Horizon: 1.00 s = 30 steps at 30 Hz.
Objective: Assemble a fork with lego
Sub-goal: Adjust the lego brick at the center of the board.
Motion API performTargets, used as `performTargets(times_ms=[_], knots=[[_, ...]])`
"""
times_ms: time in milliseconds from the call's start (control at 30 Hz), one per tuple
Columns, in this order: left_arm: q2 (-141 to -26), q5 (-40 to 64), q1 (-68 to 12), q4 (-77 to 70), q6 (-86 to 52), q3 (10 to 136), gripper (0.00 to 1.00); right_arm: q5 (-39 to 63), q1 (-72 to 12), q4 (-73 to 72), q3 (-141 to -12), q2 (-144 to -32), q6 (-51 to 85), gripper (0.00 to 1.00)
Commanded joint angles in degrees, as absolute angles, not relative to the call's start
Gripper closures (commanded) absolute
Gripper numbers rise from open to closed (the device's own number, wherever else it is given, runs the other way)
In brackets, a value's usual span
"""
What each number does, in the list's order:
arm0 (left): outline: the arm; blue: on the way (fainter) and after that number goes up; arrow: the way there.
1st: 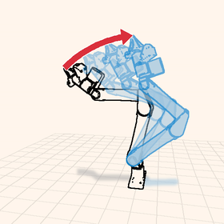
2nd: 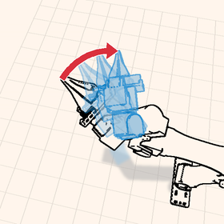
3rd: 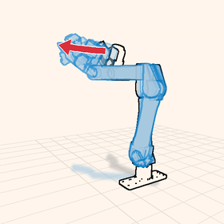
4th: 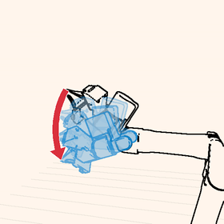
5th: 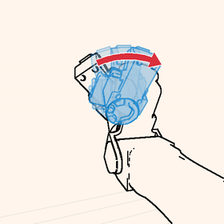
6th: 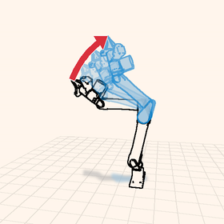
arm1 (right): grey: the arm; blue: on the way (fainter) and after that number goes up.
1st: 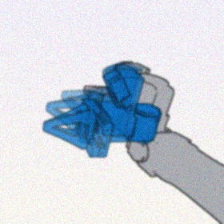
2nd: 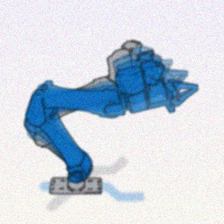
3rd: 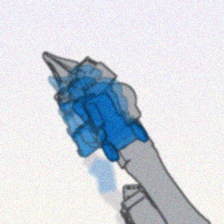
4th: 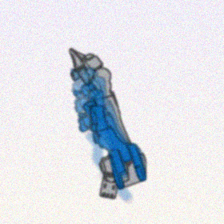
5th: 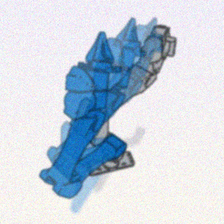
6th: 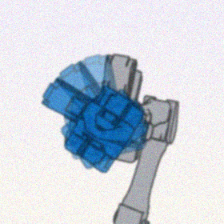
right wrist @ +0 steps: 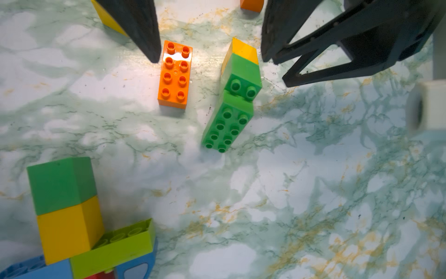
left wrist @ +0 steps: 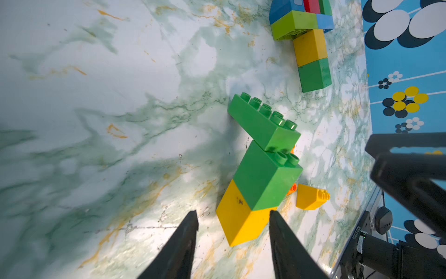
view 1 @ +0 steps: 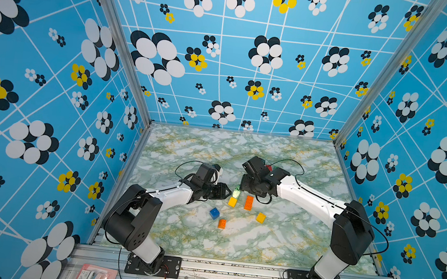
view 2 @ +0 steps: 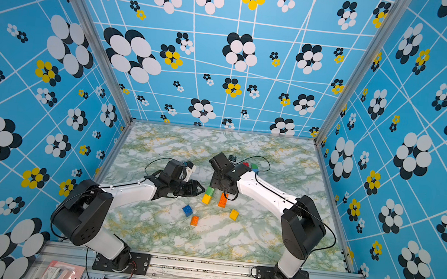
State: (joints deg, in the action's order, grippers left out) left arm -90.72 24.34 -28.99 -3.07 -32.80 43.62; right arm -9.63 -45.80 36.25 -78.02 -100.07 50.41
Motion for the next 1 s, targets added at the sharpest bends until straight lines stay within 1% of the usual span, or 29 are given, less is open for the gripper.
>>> performTargets(times_ms=[0,300,633,867,967], knots=[[-92.10,22.19,-29.35,-0.96,-31.98,43.86,0.49,-10.60,-46.78,36.59,-79.09,-103.07,53.70,0.28],[-90.29,19.10,-29.79,-1.97,-33.22,41.10,0.52,-9.80,-46.78,40.98,-86.43,-110.49,53.22,0.30],[-88.97,19.34,-29.67,-2.94,-33.05,40.33,0.52,-8.97,-47.06,46.72,-91.23,-115.07,51.36,0.43],[-89.21,19.68,-29.44,-3.42,-33.06,40.06,0.53,-8.64,-47.19,48.69,-94.07,-116.62,50.41,0.45],[-89.25,19.86,-29.36,-3.50,-33.18,39.98,0.52,-8.78,-47.33,49.31,-94.57,-116.89,50.18,0.50]])
